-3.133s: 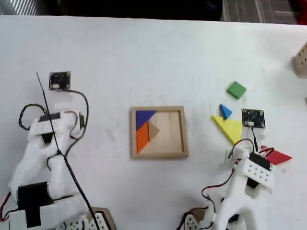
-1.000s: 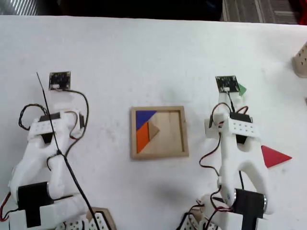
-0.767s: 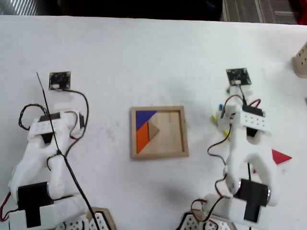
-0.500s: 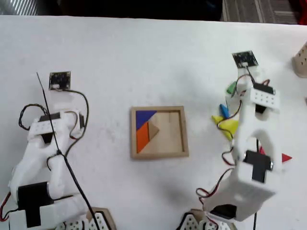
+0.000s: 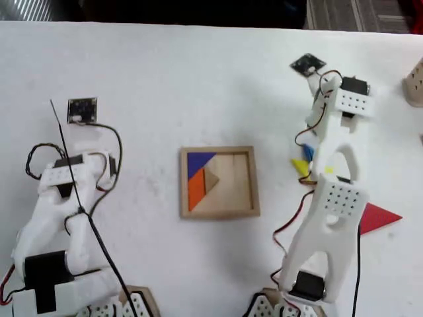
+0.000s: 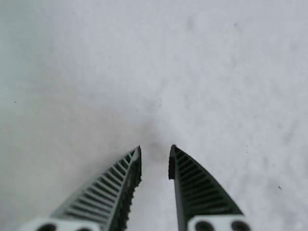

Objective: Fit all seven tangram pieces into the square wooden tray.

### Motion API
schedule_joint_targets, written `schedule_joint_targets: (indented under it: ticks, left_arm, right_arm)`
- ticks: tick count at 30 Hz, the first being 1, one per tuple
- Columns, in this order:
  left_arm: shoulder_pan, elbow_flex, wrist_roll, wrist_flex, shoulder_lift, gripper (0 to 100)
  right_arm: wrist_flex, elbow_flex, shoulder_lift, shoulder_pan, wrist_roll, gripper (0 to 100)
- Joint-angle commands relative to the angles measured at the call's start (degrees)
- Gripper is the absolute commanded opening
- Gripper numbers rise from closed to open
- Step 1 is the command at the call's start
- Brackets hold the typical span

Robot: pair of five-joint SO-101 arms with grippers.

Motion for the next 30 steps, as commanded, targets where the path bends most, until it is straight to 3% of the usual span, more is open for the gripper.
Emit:
schedule_joint_targets:
  ticks: [1,5,10,25,30]
  left_arm:
    - [-0.31,-3.25,0.09,-1.14,-0.22,11]
    - [-0.31,-3.34,0.09,-1.14,-0.22,11]
    - [-0.22,-3.43,0.09,-1.14,-0.22,11]
    - [-0.31,-3.43,0.09,-1.14,-0.22,11]
    - [-0.40,-3.43,0.09,-1.14,-0.22,11]
  right_arm:
    - [1.54,-11.87,4.88,-0.13,2.64,26.8]
    - [1.54,-19.43,11.47,0.75,3.25,26.8]
    - [5.14,-24.62,16.48,0.75,9.41,26.5]
    - [12.26,-28.48,18.68,2.95,9.58,25.9]
    - [12.09,-29.01,20.35,2.77,9.41,5.7]
